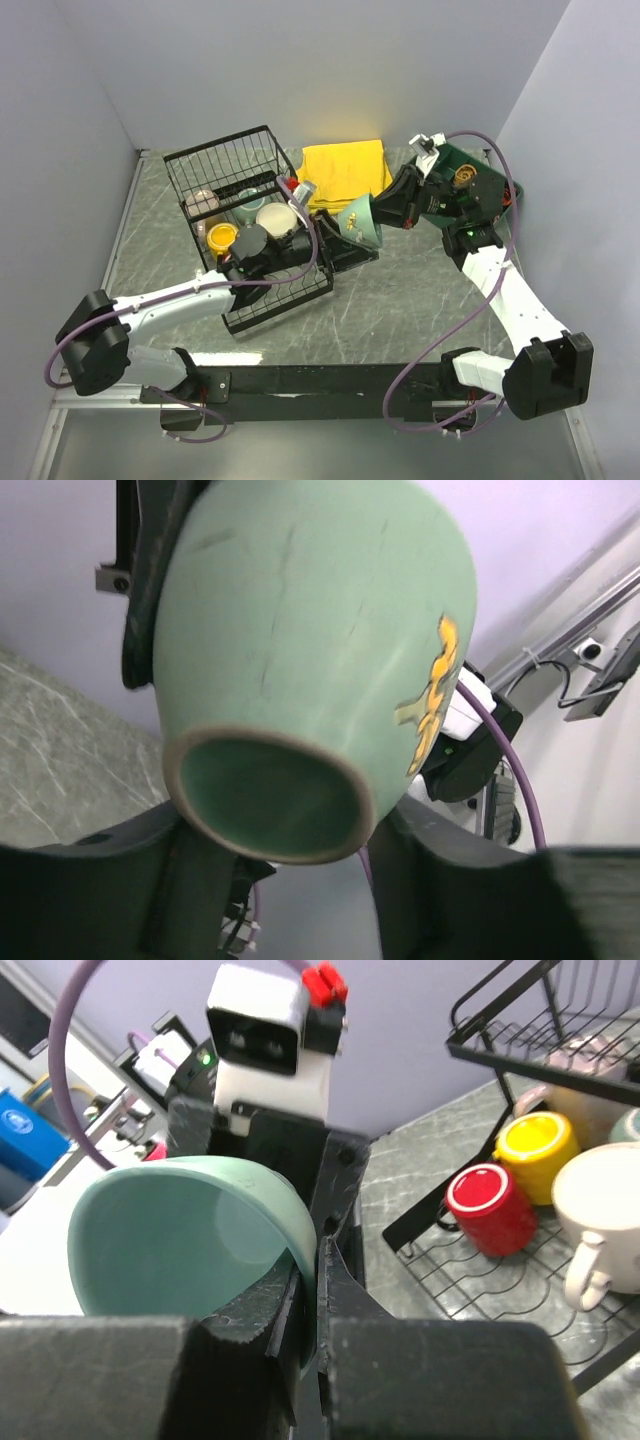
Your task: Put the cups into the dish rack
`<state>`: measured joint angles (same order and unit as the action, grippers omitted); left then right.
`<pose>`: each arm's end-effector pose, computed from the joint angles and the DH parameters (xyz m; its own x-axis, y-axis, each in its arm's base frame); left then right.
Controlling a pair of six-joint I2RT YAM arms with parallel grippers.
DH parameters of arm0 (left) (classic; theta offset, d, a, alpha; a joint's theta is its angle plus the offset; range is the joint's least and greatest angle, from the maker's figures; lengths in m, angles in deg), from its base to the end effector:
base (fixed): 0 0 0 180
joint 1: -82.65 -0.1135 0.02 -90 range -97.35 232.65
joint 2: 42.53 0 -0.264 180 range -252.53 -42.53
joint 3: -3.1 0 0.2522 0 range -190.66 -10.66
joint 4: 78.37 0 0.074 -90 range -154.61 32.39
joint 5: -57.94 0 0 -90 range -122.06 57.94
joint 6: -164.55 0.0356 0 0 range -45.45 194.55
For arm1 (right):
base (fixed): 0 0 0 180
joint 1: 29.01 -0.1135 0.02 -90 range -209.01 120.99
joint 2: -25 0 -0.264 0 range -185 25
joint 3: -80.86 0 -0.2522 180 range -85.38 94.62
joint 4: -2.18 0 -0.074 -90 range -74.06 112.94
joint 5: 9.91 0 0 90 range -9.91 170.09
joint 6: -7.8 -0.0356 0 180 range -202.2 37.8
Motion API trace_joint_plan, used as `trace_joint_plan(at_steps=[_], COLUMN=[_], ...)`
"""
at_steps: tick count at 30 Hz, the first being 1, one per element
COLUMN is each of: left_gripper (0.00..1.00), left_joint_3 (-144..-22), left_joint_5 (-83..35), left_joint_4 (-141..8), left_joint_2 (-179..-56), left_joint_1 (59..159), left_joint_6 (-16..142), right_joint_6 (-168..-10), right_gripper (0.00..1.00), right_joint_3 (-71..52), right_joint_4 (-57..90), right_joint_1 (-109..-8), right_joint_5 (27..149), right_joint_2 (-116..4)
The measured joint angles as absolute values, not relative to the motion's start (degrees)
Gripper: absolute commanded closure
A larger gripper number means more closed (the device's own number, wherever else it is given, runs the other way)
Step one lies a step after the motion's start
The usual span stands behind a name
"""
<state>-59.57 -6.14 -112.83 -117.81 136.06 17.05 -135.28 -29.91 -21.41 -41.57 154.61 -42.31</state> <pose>0.1648 -0.2481 0.3532 -0.6938 -0.3380 -0.6359 0.7051 -0.1390 -0.6954 0.2322 0.0869 0.4015 -0.4726 0.1133 -0.8740 -0.8809 -0.0320 0.4722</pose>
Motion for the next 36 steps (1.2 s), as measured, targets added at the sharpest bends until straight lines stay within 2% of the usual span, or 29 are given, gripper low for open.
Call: trace_joint_plan(at_steps=[2, 3, 5, 6, 10, 13, 14, 16, 17, 20, 26, 36], left_gripper=[0.7, 0.83, 0.96, 0.99, 0.99, 0.99, 0.99, 0.99, 0.99, 0.99, 0.99, 0.99], left_joint_3=[-59.68, -59.92, -60.22, -60.36, -60.57, -60.47, -60.25, -59.81, -59.7, -59.18, -56.97, -54.94], left_joint_5=[-5.64, -5.42, -5.16, -5.1, -4.7, -4.79, -4.92, -5.64, -6.65, -9.86, -13.49, -26.03], left_joint_4=[-112.99, -112.83, -112.48, -112.48, -112.31, -110.78, -109.79, -108.68, -107.78, -105.64, -97.25, -71.5], left_joint_2=[-118.45, -118.78, -119.26, -119.28, -119.08, -118.14, -117.53, -116.33, -115.52, -112.35, -106.38, -93.64], left_joint_1=[136.13, 136.17, 136.32, 136.37, 136.48, 136.65, 136.8, 137.15, 137.24, 136.72, 136.76, 136.32], left_joint_6=[16.48, 16.31, 15.17, 14.89, 14.25, 14.32, 14.45, 15.3, 15.59, 16.75, 19.65, 29.05], right_joint_6=[-135.41, -135.44, -134.89, -134.85, -133.71, -130.93, -129.64, -126.19, -124.68, -119.59, -107.9, -87.55], right_gripper=[1.0, 1.0, 1.0, 1.0, 0.94, 0.79, 0.65, 0.45, 0.26, 0.12, 0.01, 0.0], right_joint_3=[-30.13, -30.16, -30.18, -30.18, -30.22, -30.2, -30.2, -30.22, -30.33, -30.48, -30.46, -38.55], right_joint_4=[-22.24, -22.56, -23.44, -23.64, -21.95, -18.59, -17.04, -13.76, -12.36, -7.24, 4.17, 20.21], right_joint_1=[-41.46, -41.37, -41.22, -41.02, -41.02, -41.2, -41.37, -41.9, -42.03, -42.18, -41.02, -30.93], right_joint_5=[153.54, 152.98, 151.8, 151.8, 151.51, 151.14, 150.99, 150.64, 150.86, 150.35, 148.23, 143.21], right_joint_2=[-42.33, -42.33, -42.31, -42.31, -41.45, -40.23, -39.68, -38.72, -38.42, -37.56, -34.94, -25.02])
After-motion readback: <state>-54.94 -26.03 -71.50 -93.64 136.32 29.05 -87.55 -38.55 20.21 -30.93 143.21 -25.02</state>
